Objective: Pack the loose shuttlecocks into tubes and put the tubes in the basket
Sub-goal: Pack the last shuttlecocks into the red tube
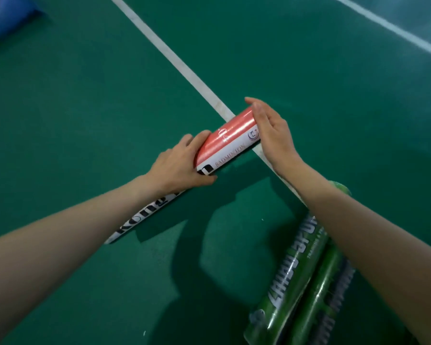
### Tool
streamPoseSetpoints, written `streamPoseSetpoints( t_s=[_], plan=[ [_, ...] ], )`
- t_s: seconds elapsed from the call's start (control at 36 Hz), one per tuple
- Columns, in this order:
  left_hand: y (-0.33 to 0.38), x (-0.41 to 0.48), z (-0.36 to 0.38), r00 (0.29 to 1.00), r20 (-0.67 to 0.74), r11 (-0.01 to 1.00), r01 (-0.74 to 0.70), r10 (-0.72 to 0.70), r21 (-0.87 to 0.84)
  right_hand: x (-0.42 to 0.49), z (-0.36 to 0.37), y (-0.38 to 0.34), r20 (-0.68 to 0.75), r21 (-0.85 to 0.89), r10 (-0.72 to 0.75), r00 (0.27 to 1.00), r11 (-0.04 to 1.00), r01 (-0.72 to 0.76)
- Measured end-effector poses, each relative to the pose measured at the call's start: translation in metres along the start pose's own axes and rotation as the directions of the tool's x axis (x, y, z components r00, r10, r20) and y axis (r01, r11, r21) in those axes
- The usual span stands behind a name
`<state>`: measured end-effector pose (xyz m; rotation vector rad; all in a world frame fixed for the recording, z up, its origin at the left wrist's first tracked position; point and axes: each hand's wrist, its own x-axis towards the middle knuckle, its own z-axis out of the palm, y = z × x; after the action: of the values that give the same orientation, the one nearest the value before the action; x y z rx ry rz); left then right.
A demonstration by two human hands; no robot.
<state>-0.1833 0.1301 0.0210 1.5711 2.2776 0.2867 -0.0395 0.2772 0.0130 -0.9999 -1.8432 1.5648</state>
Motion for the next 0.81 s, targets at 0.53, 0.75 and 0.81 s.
streamPoseSetpoints(
  t_s=[0.53,0.75,0.81],
  plan=[
    [0.16,-0.069,-0.057,0.904,0.294,0.95,-0.285,0.31,-0.127,-0.173,-0.114,-0.091,-0.352,0.158,0.253,0.901,0.965,-0.209],
    [0.194,-0.089,0.048,0.907,0.26,0.924,-0.367,0.33,0.109,-0.219,-0.128,0.006,-0.52,0.5,0.525,0.674,0.827,-0.258],
    [0.204,-0.091,0.072,0.906,0.28,0.929,-0.356,0.317,0.098,-0.23,-0.131,0.026,-0.47,0.635,0.621,0.628,0.732,-0.248]
  ],
)
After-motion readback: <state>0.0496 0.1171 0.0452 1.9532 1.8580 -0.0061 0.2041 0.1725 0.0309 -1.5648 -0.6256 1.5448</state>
